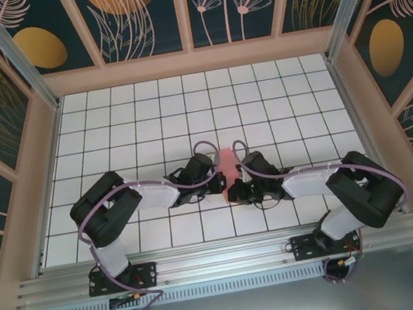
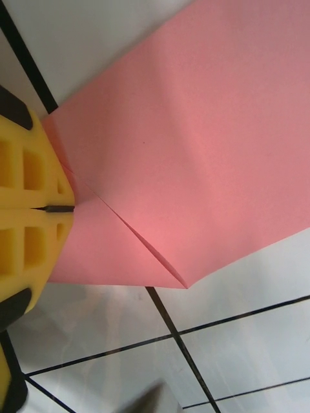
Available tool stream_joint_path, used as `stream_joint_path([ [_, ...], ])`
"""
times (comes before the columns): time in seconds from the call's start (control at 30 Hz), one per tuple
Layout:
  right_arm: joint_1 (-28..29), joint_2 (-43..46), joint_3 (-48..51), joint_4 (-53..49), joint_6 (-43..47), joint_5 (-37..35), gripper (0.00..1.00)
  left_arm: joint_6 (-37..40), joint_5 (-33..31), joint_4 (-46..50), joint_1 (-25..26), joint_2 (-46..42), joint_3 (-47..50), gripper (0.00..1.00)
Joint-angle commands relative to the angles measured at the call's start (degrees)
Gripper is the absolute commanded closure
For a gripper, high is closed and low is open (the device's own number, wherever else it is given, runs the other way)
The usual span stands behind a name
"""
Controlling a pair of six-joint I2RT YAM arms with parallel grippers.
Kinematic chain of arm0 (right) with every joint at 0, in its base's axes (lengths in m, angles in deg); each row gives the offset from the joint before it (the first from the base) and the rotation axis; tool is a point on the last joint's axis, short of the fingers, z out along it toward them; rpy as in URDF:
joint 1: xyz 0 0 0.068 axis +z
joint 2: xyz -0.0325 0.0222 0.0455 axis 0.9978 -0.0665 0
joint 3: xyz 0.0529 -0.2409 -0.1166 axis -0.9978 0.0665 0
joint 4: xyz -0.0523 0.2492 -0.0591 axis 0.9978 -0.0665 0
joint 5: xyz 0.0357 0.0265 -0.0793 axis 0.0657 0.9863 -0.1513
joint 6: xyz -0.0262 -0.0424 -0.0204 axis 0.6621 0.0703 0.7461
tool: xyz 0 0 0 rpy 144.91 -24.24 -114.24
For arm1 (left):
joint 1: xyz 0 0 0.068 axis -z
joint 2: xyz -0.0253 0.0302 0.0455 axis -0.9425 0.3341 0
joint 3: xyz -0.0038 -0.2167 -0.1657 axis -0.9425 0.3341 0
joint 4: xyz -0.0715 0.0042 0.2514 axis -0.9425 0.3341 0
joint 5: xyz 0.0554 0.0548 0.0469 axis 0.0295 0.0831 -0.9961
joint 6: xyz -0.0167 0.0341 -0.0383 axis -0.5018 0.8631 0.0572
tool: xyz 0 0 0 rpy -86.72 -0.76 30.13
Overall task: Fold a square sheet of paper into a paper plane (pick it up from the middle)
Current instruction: Third fold the triangle at the center of the table.
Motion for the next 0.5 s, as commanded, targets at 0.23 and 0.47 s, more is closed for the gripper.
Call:
stream_joint_path([
  [0.23, -17.14, 8.18, -1.98, -5.23, 7.21, 1.59, 0.68, 4.96, -6.49, 14.1, -0.19, -5.66, -6.56, 0.92],
  [0.47, -18.07, 0.99, -5.15, -3.3, 8.48, 4.74, 0.65, 6.14, -6.74, 14.74, -0.19, -4.64, -6.43, 0.97],
])
